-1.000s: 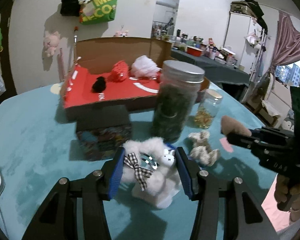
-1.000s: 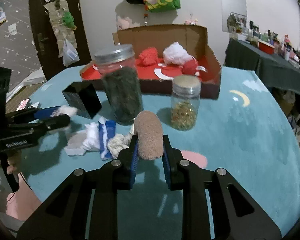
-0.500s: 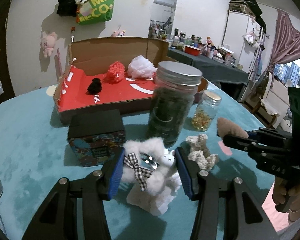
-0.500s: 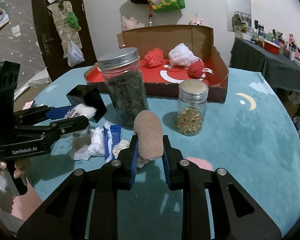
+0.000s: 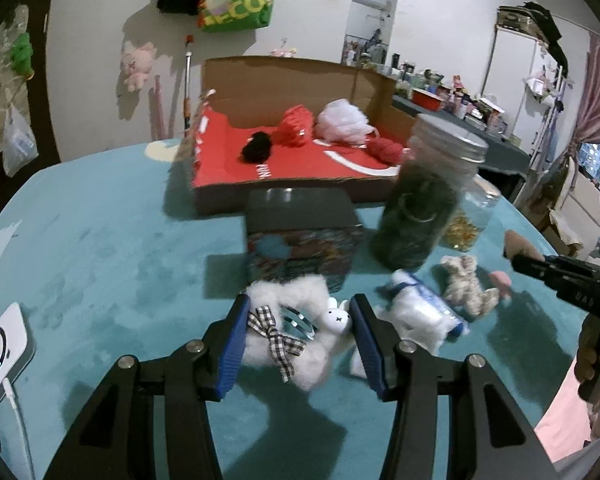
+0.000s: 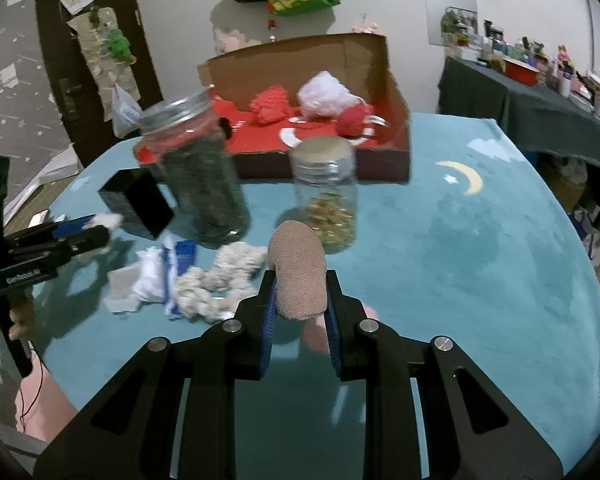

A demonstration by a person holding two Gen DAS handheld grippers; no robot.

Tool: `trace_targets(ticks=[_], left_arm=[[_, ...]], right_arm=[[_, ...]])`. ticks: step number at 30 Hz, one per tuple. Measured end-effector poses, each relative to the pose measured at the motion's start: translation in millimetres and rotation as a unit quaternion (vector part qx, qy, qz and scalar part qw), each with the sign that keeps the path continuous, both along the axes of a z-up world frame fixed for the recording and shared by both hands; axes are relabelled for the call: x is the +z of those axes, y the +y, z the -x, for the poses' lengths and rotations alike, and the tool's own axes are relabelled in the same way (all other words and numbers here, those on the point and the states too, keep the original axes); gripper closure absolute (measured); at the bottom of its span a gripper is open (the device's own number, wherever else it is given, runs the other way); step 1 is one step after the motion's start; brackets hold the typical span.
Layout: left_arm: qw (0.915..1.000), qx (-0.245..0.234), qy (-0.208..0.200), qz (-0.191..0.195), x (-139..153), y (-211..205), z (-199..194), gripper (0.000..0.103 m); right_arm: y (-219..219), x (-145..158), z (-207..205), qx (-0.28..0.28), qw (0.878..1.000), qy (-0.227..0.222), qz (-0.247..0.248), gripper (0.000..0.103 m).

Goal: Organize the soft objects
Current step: 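Carry the bunny plush and felt disc over the box with both tools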

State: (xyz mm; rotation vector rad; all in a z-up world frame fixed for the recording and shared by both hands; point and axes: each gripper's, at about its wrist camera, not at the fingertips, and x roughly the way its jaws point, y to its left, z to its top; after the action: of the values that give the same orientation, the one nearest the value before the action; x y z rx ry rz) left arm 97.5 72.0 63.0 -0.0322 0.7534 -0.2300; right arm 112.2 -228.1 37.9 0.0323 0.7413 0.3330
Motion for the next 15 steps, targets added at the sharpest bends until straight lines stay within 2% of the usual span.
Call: trace_targets(ticks=[6, 15], left_arm=[[0.9998, 0.014, 0.007, -0.007, -5.2, 23.9, -7.0, 0.05], [0.9999, -0.01, 0.002, -0.011, -5.9, 48.9, -37.3, 0.05]], right_arm=[[-14.9, -4.3, -11.0, -0.009, 1.0, 0.011, 0.004, 0.082], [-26.4, -2.6, -41.2, 0.007, 0.999, 0.015, 0.031, 0.082]])
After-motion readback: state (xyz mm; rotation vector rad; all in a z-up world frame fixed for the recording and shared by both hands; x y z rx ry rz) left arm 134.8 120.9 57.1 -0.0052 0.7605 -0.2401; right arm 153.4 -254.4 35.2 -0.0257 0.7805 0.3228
